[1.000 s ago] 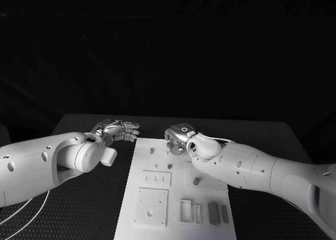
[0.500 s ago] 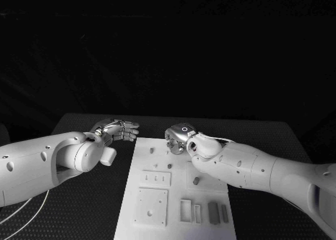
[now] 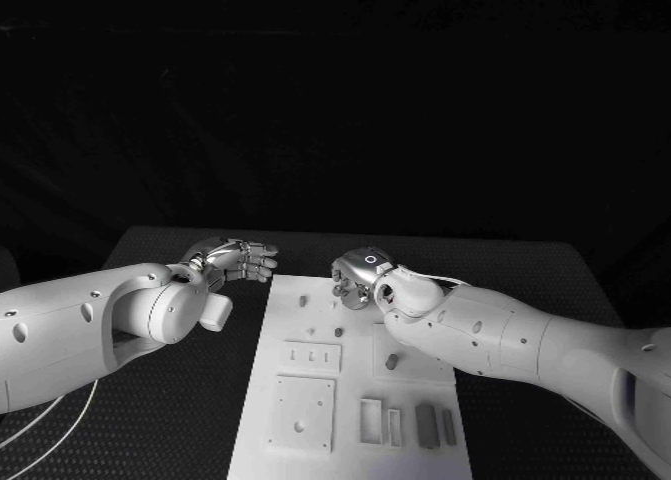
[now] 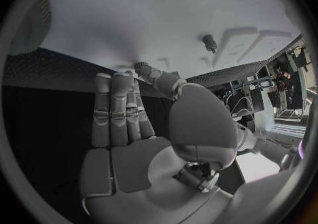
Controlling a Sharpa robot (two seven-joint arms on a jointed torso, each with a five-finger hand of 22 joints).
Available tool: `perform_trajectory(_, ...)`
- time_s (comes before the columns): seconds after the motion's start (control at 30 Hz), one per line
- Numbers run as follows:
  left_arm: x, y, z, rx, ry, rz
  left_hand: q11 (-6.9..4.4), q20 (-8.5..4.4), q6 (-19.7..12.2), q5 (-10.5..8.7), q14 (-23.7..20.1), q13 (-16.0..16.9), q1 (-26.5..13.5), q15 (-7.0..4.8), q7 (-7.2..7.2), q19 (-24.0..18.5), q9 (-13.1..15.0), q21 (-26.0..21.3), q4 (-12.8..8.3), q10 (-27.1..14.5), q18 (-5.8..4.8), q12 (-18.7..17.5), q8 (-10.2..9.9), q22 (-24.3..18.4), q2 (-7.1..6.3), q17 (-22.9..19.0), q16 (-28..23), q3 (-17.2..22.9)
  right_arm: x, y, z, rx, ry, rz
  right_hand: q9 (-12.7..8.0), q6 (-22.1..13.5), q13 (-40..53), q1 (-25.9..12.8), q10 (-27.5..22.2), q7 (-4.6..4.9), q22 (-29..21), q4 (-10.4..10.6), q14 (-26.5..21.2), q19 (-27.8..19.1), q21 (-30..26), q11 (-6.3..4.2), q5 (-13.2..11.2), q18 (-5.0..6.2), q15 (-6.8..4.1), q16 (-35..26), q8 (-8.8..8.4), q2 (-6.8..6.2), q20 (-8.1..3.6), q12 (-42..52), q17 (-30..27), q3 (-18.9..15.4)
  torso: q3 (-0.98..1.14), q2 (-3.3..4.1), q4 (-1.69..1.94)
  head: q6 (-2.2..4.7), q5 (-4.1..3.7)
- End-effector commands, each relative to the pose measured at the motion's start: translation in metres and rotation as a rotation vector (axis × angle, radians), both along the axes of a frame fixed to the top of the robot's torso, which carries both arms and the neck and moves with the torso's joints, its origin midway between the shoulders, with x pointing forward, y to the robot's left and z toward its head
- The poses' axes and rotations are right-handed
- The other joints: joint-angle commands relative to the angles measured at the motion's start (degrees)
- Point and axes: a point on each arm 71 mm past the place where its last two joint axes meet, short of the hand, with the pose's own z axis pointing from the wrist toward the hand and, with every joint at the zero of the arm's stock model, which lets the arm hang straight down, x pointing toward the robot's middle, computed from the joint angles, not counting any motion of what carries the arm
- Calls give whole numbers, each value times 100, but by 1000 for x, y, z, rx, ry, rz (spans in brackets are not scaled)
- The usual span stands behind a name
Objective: Assemble the parts on the task board
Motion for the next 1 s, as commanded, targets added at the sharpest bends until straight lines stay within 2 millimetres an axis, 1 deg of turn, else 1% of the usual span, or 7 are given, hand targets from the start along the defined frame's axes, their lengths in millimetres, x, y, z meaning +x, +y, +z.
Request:
perform_trajectory(0.03,0,-2,2,-3,-8,-12,12,10,-29,-14,-28,10,-44,3,15,-34,8,20,4,-41,44,-24,-40,98,4,-9,40,20,-1,0,1,10,-10,10,3,-22,0,9,-12,-6,101,34,8,-30,26,1,-12,217,41,40,-21,-40,-13,14,-6,-9,0,-3,-3,8,-2)
perform_trajectory(0.27,1,2,2,-1,-11,-4,12,11,-30,-14,-30,12,-43,3,16,-35,9,21,3,-42,45,-25,-41,98,3,-10,41,21,-6,-12,5,63,-28,15,4,-23,-2,20,-12,-7,100,36,6,-30,30,0,-11,217,40,45,-18,-52,-16,16,-9,-3,2,-7,-7,54,-13)
perform_trajectory(0.43,1,6,3,-1,-16,5,12,11,-30,-13,-30,13,-40,3,15,-36,11,22,1,-42,45,-26,-42,98,3,-11,42,24,-9,-31,24,144,27,-18,5,-32,-8,26,-14,-4,95,59,15,-17,43,0,-12,217,40,68,-16,-113,-21,19,-14,5,7,-10,-44,119,-24)
perform_trajectory(0.57,1,9,3,-1,-17,8,4,12,-22,-12,-29,22,-34,3,11,-37,16,26,-3,-20,46,-17,-40,98,11,-13,47,32,-8,-58,40,195,64,-52,26,9,17,-66,73,-21,99,111,16,-12,70,-23,-8,217,20,101,20,-166,-21,64,-26,-115,18,-20,-104,168,3)
perform_trajectory(0.6,1,9,3,-1,-18,8,-14,13,-14,-14,-28,37,-33,4,8,-39,21,30,-4,21,46,5,-38,97,14,-16,51,35,-9,-64,44,200,69,-56,30,16,23,-92,87,-24,100,117,18,-17,75,-26,-6,217,19,109,27,-176,-19,70,-29,-160,16,-21,-108,180,-1)
perform_trajectory(0.8,5,13,2,4,-21,19,-25,13,-9,-15,-29,47,-31,4,5,-41,25,34,-8,42,47,15,-38,97,14,-18,55,38,-8,-99,61,211,144,-76,35,-2,137,-234,255,-21,99,107,3,-40,124,-91,23,217,-45,174,20,-135,-20,153,-64,-546,55,-74,-203,220,8)
perform_trajectory(1.0,6,13,0,10,-18,18,-22,13,-8,-15,-29,47,-31,4,4,-42,27,36,-11,32,47,9,-38,96,16,-20,57,39,-4,-123,57,180,199,-96,6,-156,469,-377,567,-24,93,12,11,27,209,-194,206,217,-144,333,-70,-89,-74,388,-15,-992,107,-114,-284,229,9)
